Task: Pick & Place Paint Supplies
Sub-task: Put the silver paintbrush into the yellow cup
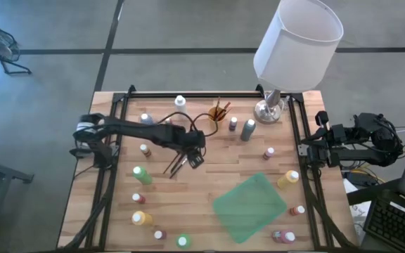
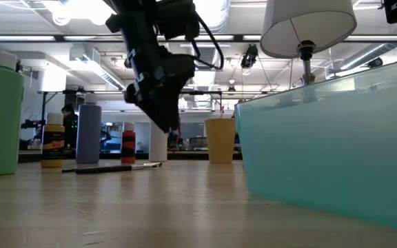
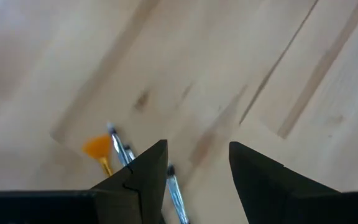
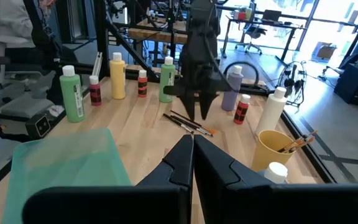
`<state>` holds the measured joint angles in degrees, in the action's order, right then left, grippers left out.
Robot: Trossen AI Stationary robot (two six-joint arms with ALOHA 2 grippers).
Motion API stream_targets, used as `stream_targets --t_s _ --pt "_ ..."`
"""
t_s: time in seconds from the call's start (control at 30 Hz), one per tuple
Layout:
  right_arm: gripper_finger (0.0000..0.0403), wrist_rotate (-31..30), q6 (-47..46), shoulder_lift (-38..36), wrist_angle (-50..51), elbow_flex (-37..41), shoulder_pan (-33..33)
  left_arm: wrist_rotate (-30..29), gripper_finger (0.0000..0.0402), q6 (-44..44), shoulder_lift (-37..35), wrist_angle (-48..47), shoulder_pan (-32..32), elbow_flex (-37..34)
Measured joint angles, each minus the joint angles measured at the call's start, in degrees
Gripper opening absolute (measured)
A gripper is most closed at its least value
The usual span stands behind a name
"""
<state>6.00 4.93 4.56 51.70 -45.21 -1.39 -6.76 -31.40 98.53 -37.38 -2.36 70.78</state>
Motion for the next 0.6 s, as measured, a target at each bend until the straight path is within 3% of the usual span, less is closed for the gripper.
stream_targets --t_s 0.6 --pt "0.0008 0.0 0.0 0.0 0.0 0.0 0.0 0.28 0.0176 -1.46 5.93 -1.07 3.0 0.11"
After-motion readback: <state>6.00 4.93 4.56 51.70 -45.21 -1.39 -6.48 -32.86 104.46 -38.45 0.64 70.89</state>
